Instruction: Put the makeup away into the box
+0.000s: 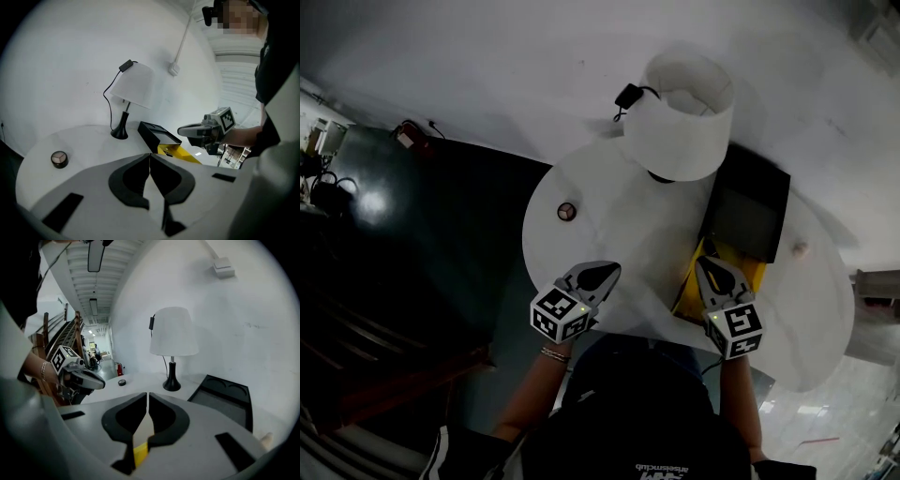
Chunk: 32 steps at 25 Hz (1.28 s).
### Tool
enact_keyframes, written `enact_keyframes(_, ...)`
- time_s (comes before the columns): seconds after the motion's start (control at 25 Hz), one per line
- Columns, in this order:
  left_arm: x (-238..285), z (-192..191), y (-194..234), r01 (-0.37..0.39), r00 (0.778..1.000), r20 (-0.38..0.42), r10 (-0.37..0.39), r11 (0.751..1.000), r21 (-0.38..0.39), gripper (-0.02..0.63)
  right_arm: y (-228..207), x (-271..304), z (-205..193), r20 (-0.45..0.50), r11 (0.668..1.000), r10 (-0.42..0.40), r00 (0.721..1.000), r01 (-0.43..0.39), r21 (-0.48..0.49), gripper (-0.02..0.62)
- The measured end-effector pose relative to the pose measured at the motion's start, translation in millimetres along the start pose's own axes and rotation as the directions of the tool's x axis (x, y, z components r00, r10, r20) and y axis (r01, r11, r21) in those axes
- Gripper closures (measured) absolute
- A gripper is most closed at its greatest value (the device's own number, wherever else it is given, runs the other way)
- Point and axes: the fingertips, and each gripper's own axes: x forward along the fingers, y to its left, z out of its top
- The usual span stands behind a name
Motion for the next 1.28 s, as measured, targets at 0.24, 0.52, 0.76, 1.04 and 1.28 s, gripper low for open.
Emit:
enact_keyframes(0.24, -25.1, -3.5, 16.9, -0.082, 0.996, 0.045, 0.083, 0.996, -0.025, 0.588, 31.2, 15.1, 10.9, 0.011, 0.993, 0.109, 0.994, -0.109, -0.037, 0.565)
enact_keyframes(0.52, -53.4, -2.6, 43.5, -0.179, 0.973, 0.137, 0.185, 0.983, -0.051, 0.589, 68.1, 42.4, 22.9, -0.013, 0.965, 0.248, 0.969, -0.249, -0.087, 0.566)
enact_keyframes(0.76, -71.9, 2.8, 85.3, -0.321, 0.925, 0.182, 0.334, 0.942, -0.097, 0.589, 82.3, 65.1, 33.0, -0.039, 0.942, 0.306, 0.951, -0.308, -0.129, 0.566)
enact_keyframes(1.04, -77.3, 3.2, 122.6, -0.364, 0.913, 0.159, 0.376, 0.926, -0.098, 0.588, 96.4, 92.3, 33.2, -0.078, 0.923, 0.358, 0.93, -0.366, -0.12, 0.566)
enact_keyframes(1.28, -66.5, -5.7, 148.8, -0.368, 0.917, 0.115, 0.382, 0.921, -0.128, 0.588, 98.0, 113.4, 34.8, -0.107, 0.916, 0.37, 0.923, -0.382, -0.121, 0.565)
